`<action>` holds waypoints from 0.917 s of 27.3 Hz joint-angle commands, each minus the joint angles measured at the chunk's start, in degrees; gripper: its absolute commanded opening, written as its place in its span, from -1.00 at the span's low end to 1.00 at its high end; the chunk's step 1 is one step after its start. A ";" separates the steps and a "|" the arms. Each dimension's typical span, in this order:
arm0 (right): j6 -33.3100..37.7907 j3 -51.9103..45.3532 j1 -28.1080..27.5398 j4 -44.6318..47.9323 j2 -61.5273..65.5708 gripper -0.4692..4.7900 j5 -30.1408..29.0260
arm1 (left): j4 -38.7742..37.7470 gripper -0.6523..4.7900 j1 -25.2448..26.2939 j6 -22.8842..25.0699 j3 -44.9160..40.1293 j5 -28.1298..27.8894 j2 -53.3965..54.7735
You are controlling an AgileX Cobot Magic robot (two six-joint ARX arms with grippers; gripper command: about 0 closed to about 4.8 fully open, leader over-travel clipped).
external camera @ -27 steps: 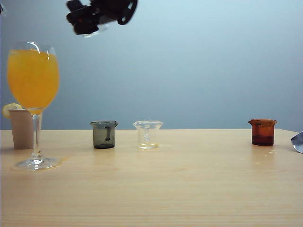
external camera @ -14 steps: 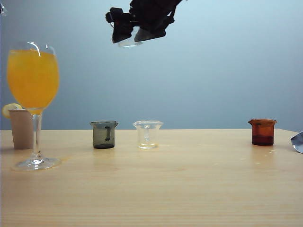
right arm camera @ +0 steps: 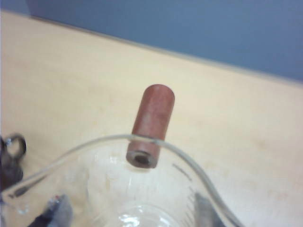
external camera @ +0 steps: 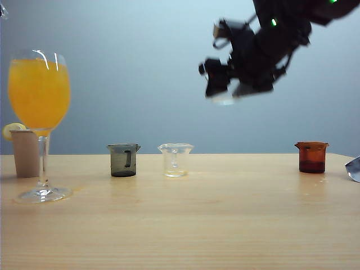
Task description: Pick up the third measuring cup from the left, pour the pineapple juice inside into the goblet, and finally put the measuring cup back in its original place.
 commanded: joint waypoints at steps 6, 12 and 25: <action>4.24 -10.34 0.13 14.97 -0.57 -0.07 4.35 | 0.52 -0.78 0.07 -0.04 0.20 0.22 -0.13; 8.55 -14.14 0.13 22.36 4.35 -0.07 7.85 | 0.52 -0.78 0.07 -0.04 0.20 0.22 -0.13; 8.17 -9.86 -0.02 33.46 18.32 -0.07 9.60 | 0.50 -0.78 0.07 -0.04 0.20 0.22 -0.13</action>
